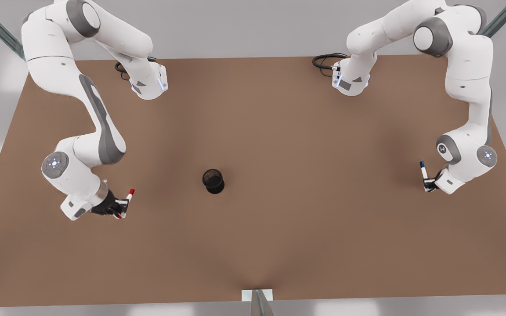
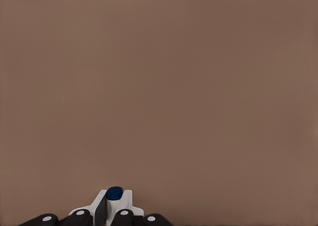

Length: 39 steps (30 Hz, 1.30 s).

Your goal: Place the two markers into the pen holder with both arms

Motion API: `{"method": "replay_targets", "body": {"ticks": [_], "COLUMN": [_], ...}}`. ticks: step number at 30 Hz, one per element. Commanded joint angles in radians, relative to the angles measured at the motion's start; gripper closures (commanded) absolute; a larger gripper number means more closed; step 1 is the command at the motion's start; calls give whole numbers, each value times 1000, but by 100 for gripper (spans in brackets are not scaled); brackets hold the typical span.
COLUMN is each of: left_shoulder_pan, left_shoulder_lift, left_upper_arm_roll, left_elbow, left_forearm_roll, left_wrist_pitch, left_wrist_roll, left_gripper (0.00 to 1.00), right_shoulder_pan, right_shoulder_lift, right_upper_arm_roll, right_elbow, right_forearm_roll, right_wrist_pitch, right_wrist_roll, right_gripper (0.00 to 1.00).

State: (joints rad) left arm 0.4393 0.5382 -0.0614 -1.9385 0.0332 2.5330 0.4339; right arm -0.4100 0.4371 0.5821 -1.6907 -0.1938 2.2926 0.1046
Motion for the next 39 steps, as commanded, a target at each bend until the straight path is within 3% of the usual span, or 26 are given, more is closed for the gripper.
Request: {"method": "replay_targets", "body": {"ticks": [1, 4, 6, 8, 12, 16, 24, 27, 34, 36, 39], "left_shoulder_pan": [1, -1, 1, -1, -1, -14, -22, -47, -132, -132, -137], "left_shoulder_lift": [-17, -61, -87, -115, -133, -161, -159, -152, -161, -161, -164], "left_upper_arm_roll": [-9, -47, -98, -150, -213, -268, -301, -302, -305, -307, -307], "left_elbow": [13, 23, 29, 33, 107, 112, 110, 112, 236, 262, 262], "left_forearm_roll": [-15, -64, -87, -110, -116, -220, -231, -231, -266, -266, -266], "left_wrist_pitch": [-51, -91, -99, -100, -214, -252, -261, -260, -335, -359, -375], "left_wrist_roll": [25, 25, 26, 25, -70, -116, -158, -190, -325, -322, -325], "left_gripper": [79, 79, 79, 79, 79, 79, 79, 79, 79, 79, 79], "right_shoulder_pan": [-1, 33, 39, 43, 36, 36, 117, 115, 112, 111, 114], "right_shoulder_lift": [-12, -12, -20, -64, -219, -261, -209, -189, -192, -189, -189], "right_upper_arm_roll": [54, 195, 281, 309, 309, 308, 291, 245, 237, 170, 168], "right_elbow": [25, 57, 10, -59, -325, -455, -451, -506, -550, -541, -540], "right_forearm_roll": [-13, -15, -52, -72, -73, -73, -79, -151, -191, -417, -417], "right_wrist_pitch": [-16, 21, 151, 244, 585, 823, 941, 1002, 1027, 1027, 1027], "right_wrist_roll": [93, 219, 310, 339, 454, 463, 463, 463, 463, 461, 461], "right_gripper": [79, 79, 79, 79, 79, 79, 79, 79, 79, 79, 79]}}
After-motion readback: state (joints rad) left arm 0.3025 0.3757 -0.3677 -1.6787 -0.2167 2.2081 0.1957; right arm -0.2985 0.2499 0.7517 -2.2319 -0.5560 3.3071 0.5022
